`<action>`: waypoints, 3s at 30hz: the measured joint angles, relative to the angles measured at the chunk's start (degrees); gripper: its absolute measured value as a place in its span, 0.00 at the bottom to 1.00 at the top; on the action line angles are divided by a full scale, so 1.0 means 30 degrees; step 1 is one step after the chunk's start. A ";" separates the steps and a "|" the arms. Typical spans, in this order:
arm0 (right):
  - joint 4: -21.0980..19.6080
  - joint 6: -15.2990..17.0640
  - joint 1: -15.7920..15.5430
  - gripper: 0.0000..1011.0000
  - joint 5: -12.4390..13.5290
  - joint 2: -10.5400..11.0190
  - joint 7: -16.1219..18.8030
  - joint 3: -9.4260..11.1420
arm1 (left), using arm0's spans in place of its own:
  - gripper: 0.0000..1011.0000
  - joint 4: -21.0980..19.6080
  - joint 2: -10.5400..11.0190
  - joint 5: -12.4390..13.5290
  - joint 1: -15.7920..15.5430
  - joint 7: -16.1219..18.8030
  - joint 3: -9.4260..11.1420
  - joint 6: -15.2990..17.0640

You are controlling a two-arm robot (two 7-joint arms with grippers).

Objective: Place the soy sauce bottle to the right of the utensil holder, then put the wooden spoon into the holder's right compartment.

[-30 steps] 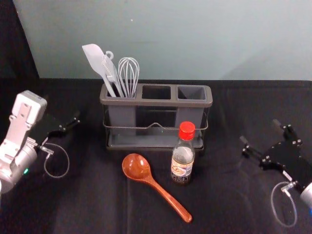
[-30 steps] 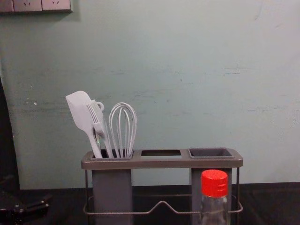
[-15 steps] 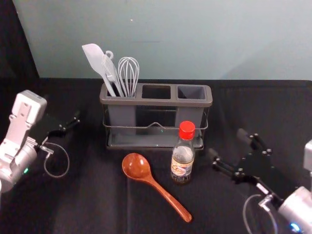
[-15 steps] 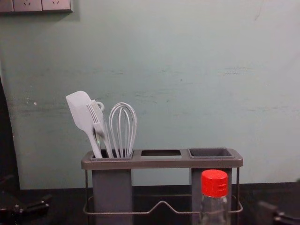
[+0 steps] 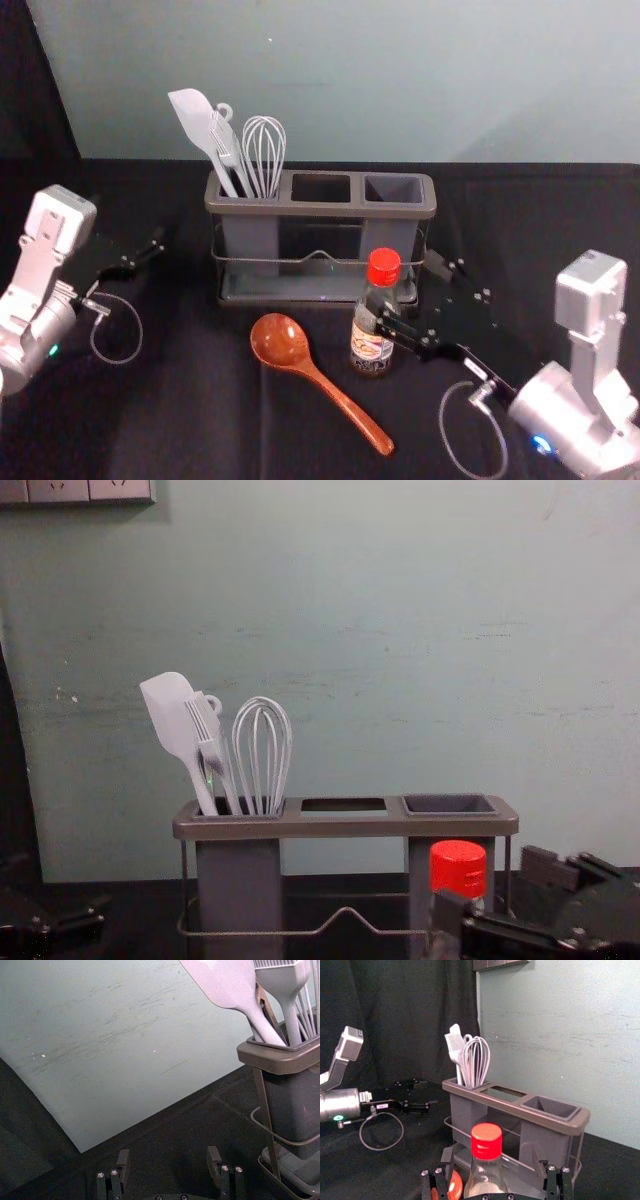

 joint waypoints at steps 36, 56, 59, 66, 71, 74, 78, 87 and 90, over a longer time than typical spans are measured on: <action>0.1302 0.0652 0.1120 0.70 -0.1807 -0.2486 0.1040 0.0399 | 0.99 0.0000 0.0000 0.0001 -0.0001 0.0000 0.0000 0.0000; 0.0063 0.0919 0.0232 0.38 -0.2004 -0.2843 0.1703 0.1804 | 0.99 0.0000 -0.0001 0.0001 0.0000 0.0000 0.0001 0.0001; -0.0298 0.0954 -0.0033 0.38 -0.1910 -0.2711 0.1707 0.2329 | 0.99 0.0000 0.0000 0.0001 0.0000 0.0000 0.0000 0.0000; -0.0532 0.0959 -0.0606 0.38 -0.1610 -0.2490 0.1703 0.3567 | 0.99 0.0000 0.0000 0.0000 0.0000 0.0000 0.0001 0.0001; -0.0208 0.0746 -0.0813 0.38 -0.1496 -0.2401 0.1691 0.4366 | 0.99 0.0000 0.0000 0.0001 0.0001 0.0000 0.0001 0.0001; 0.0371 0.0536 -0.0646 0.38 -0.1465 -0.2433 0.1686 0.4824 | 0.99 0.0000 0.0000 0.0001 0.0000 0.0000 0.0001 0.0000; 0.1133 0.0370 -0.0151 0.38 -0.1420 -0.2568 0.1773 0.5115 | 0.99 0.0000 0.0000 0.0000 0.0000 0.0000 0.0001 0.0001; 0.2759 0.0248 0.1298 0.38 -0.0967 -0.3015 0.2401 0.5066 | 0.99 0.0000 0.0000 0.0001 0.0000 0.0000 0.0001 0.0001; 0.3473 0.0214 0.1953 0.38 -0.0760 -0.3190 0.2653 0.4887 | 0.99 0.0000 0.0000 0.0000 0.0000 0.0000 0.0000 0.0000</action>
